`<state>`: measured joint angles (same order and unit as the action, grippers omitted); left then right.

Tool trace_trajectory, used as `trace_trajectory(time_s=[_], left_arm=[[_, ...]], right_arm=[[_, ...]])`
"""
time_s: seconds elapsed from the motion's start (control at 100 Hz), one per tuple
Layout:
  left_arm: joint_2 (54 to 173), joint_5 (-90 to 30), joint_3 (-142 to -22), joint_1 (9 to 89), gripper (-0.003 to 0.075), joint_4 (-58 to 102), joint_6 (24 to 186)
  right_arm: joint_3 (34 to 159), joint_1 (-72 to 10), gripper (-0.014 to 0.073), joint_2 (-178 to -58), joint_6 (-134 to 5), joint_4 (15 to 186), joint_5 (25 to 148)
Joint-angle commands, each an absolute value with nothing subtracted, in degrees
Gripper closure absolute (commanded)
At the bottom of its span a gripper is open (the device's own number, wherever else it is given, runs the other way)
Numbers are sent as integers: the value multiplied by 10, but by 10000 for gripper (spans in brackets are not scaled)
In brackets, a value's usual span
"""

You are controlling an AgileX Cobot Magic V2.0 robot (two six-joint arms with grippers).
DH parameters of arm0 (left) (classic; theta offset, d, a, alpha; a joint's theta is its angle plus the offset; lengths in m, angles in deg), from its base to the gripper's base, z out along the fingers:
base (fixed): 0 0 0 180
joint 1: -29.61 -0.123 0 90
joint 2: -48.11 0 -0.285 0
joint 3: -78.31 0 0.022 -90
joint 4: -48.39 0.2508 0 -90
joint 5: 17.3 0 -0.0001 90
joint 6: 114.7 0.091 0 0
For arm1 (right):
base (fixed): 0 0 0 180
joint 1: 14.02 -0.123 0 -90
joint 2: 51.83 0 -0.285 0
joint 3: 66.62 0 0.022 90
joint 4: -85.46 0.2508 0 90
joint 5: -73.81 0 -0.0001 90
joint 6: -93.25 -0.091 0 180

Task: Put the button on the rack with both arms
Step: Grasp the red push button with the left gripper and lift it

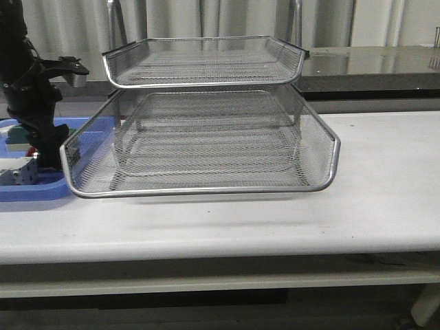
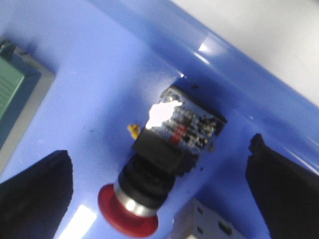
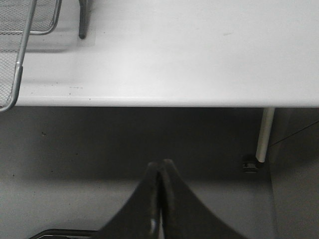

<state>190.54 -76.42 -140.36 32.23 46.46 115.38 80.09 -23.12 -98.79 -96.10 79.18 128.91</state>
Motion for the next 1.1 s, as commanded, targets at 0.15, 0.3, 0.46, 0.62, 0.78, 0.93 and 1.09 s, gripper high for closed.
trace_trajectory(time_s=[0.15,0.3,0.46,0.62,0.78,0.93,1.09], left_arm=[[1885,-752,-1423,328,57,451,1155],[1889,-751,-1423,328,57,451,1156],[1889,-748,-1423,328,62,451,1156],[1889,-740,-1423,328,228,451,1156],[1889,-729,-1423,328,512,451,1156],[1889,-730,-1425,328,718,451,1156],[1888,-760,-1454,328,716,460,1156]], right_arm=[[822,-230,662,-987,-961,782,1261],[822,-230,662,-987,-961,782,1261],[822,-230,662,-987,-961,782,1261],[822,-230,662,-987,-961,782,1261],[822,-230,662,-987,-961,782,1261],[822,-230,662,-987,-961,782,1261],[822,-230,662,-987,-961,782,1261]])
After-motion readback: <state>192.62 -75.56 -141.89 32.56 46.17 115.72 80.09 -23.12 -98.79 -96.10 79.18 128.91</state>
